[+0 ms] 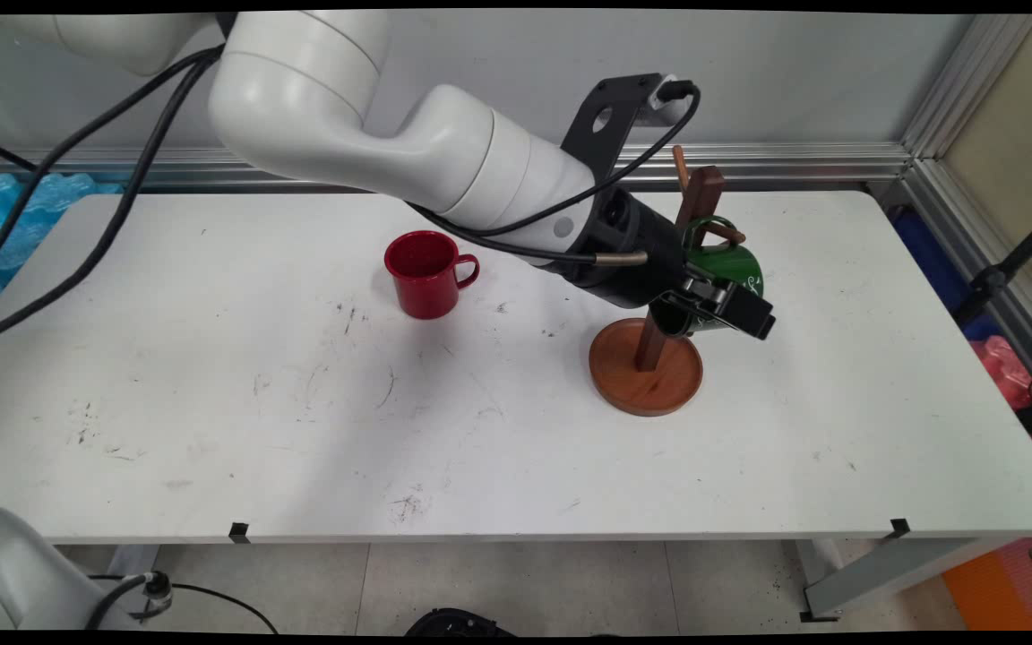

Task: Pick up the green mug from the rack, then place the picked object on the table

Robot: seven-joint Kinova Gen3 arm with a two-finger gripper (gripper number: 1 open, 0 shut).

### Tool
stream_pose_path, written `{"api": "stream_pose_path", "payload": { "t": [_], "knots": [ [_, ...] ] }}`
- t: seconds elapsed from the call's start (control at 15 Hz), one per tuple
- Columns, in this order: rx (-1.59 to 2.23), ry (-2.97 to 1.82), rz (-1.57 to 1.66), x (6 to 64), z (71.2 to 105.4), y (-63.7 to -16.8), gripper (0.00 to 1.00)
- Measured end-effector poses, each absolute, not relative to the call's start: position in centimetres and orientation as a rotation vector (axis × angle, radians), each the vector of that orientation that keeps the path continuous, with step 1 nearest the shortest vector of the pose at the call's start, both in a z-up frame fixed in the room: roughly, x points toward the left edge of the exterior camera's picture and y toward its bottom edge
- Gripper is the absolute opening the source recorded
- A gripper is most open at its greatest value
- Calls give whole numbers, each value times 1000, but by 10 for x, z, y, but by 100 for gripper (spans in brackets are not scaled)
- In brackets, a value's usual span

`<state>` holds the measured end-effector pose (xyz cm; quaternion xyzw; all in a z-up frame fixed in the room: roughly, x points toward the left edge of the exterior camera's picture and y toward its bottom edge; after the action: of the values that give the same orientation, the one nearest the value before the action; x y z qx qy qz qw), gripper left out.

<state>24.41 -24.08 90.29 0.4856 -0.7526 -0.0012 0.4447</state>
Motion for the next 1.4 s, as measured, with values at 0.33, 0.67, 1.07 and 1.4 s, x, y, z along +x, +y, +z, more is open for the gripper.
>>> {"api": "stream_pose_path", "payload": {
  "t": [0.33,0.67,1.07,1.4],
  "knots": [
    [1192,-1864,11,246,901,-239,0],
    [1185,-1865,16,248,900,-236,0],
    [1170,-1869,21,251,905,-232,0],
    [1145,-1870,16,249,914,-228,0]
  ]
}}
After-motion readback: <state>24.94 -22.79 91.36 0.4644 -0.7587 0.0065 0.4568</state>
